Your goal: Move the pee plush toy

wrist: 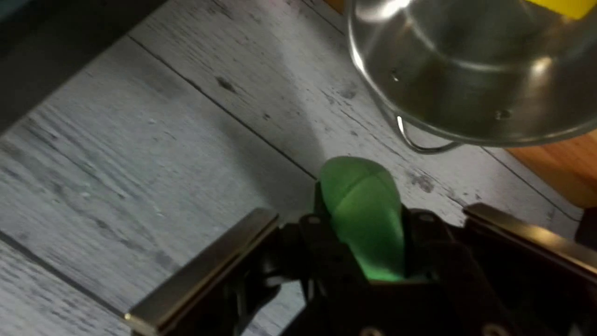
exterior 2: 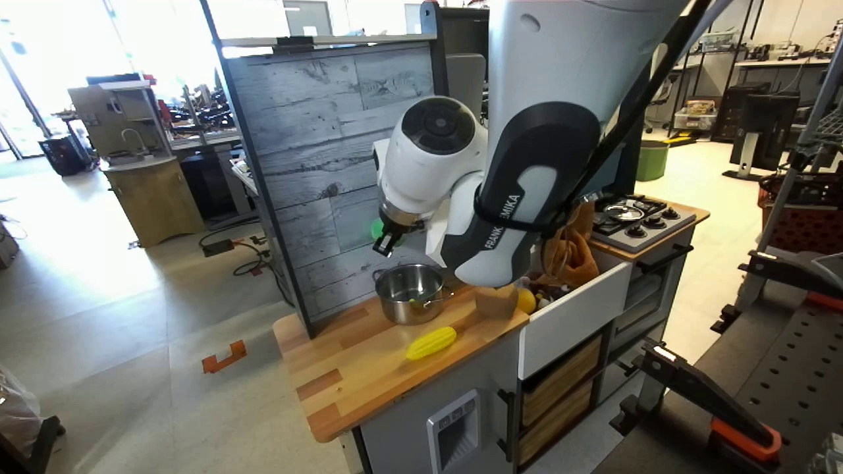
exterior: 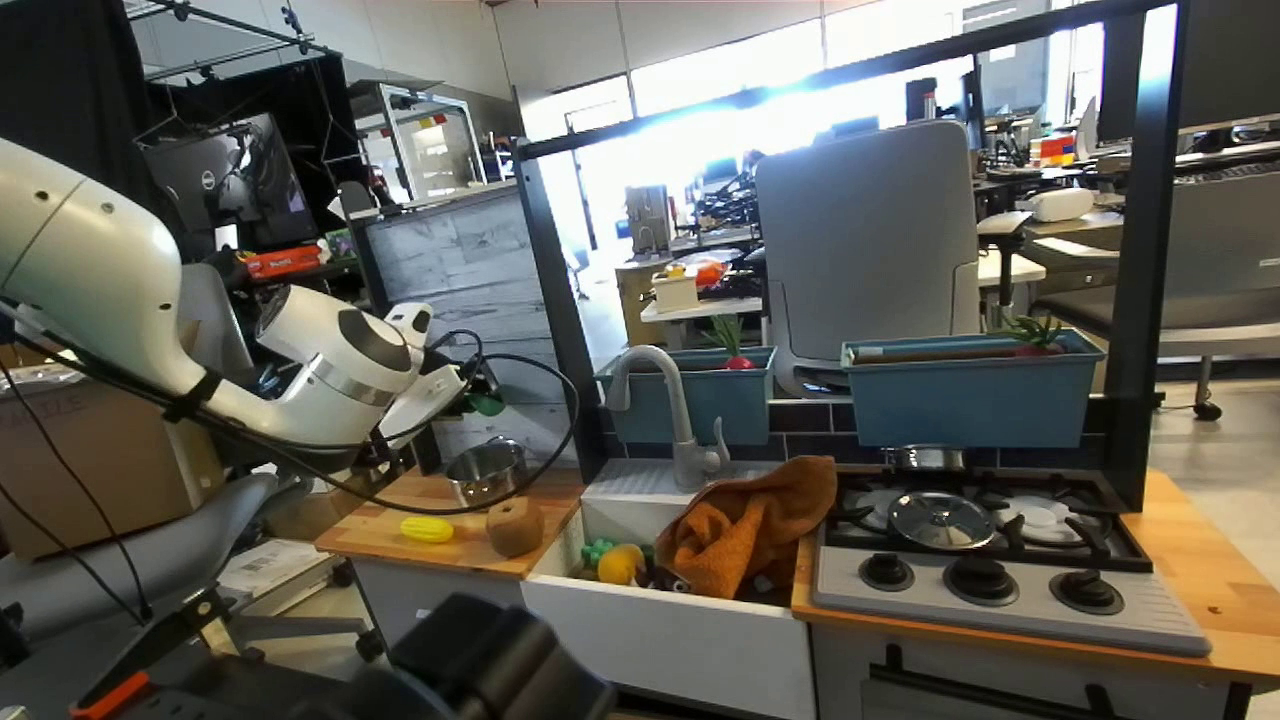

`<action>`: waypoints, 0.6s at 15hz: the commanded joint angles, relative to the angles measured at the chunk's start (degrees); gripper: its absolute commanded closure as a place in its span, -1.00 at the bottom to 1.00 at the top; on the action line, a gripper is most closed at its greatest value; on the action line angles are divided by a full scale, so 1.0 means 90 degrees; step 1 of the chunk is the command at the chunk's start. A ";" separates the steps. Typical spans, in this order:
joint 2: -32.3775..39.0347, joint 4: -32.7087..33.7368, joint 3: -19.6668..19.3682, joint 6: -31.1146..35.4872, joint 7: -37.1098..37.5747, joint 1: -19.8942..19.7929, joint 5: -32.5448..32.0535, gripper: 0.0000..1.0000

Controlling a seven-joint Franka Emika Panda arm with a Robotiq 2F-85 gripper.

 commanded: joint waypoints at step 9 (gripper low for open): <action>-0.0122 -0.1733 -0.0114 -0.0108 -0.0878 0.0505 0.1797 0.87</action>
